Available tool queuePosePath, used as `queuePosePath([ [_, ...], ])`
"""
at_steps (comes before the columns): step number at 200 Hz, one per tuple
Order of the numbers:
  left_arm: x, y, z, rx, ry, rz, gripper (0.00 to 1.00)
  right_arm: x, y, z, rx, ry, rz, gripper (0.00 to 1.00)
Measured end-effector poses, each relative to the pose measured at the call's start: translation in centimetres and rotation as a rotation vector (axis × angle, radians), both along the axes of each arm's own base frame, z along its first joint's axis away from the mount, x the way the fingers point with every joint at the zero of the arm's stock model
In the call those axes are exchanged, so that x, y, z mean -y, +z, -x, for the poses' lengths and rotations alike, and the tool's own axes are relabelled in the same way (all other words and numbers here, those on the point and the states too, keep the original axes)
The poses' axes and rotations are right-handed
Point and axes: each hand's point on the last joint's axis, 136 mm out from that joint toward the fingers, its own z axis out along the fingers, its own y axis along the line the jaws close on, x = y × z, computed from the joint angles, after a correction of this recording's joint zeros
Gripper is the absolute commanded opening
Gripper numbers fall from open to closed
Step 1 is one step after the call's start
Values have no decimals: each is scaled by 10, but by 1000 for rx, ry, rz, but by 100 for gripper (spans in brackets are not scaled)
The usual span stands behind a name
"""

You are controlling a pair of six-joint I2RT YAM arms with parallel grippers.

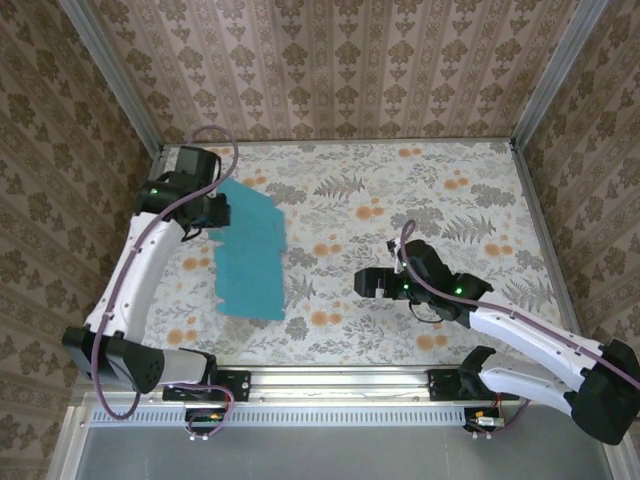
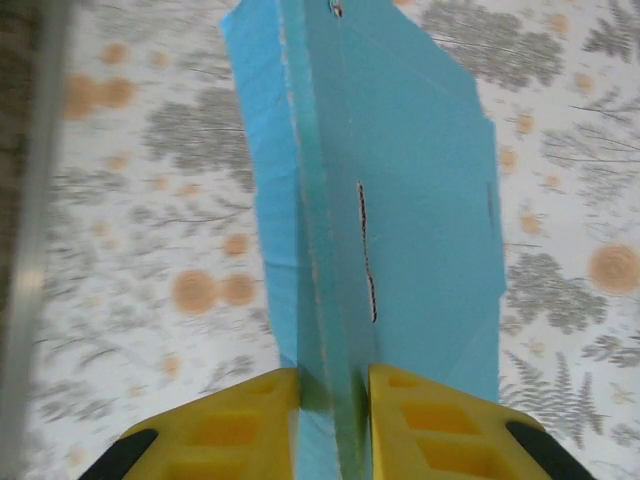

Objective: Fold the paper box

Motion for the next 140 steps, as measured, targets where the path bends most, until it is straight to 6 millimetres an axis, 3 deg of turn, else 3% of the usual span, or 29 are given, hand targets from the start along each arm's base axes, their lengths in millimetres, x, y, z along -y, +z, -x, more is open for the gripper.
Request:
queuePosePath([
  [28, -16, 31, 8, 21, 38, -138, 22, 20, 4, -4, -3, -52, 4, 100],
  [51, 0, 32, 8, -10, -16, -248, 21, 30, 7, -4, -5, -79, -2, 100],
  [78, 39, 6, 0, -88, -114, -340, 26, 37, 11, -2, -3, -95, -11, 100],
  [95, 49, -15, -7, -142, -126, -362, 28, 36, 12, -1, -8, -86, -23, 100],
  [118, 47, -40, -8, -190, -102, -288, 35, 30, 7, 6, -31, -42, -42, 100],
  [140, 24, -58, -1, -207, -15, -136, 40, 17, 2, 14, -46, 20, -46, 100],
])
